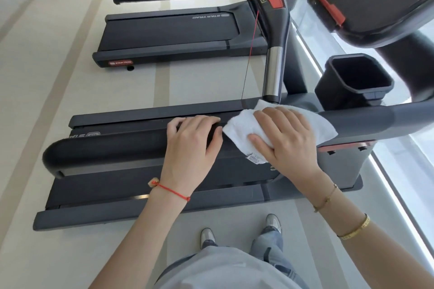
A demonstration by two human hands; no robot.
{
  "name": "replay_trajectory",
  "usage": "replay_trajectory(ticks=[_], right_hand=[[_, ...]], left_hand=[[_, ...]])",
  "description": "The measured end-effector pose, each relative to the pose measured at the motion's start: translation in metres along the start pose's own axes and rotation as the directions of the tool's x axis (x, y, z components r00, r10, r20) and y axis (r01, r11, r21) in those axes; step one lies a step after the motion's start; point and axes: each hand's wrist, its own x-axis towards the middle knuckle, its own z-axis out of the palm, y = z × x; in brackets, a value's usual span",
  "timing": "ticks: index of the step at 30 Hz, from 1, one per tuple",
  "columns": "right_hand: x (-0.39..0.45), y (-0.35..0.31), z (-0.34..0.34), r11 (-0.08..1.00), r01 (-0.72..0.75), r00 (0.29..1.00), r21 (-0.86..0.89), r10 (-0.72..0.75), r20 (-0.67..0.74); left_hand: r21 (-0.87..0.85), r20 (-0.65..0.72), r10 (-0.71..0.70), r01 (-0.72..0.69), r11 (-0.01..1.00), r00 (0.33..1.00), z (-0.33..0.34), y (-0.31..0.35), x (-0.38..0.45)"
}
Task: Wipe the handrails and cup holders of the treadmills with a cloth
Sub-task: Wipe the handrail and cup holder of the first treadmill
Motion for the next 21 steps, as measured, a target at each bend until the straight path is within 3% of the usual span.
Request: replay_trajectory(ticks=[15, 21], right_hand=[[-0.054, 0.166, -0.046, 0.998, 0.044, 0.999, 0.042, -0.043, -0.03], [-0.064, 0.205, -0.06, 0.968, 0.071, 0.997, 0.242, -0.076, 0.013]], left_hand=[[-0.082, 0.002, -0.006, 0.006, 0.997, 1.0, 0.073, 0.147, 0.044], [-0.093, -0.033, -0.039, 0.036, 0.995, 0.999, 0.093, 0.186, 0.061]])
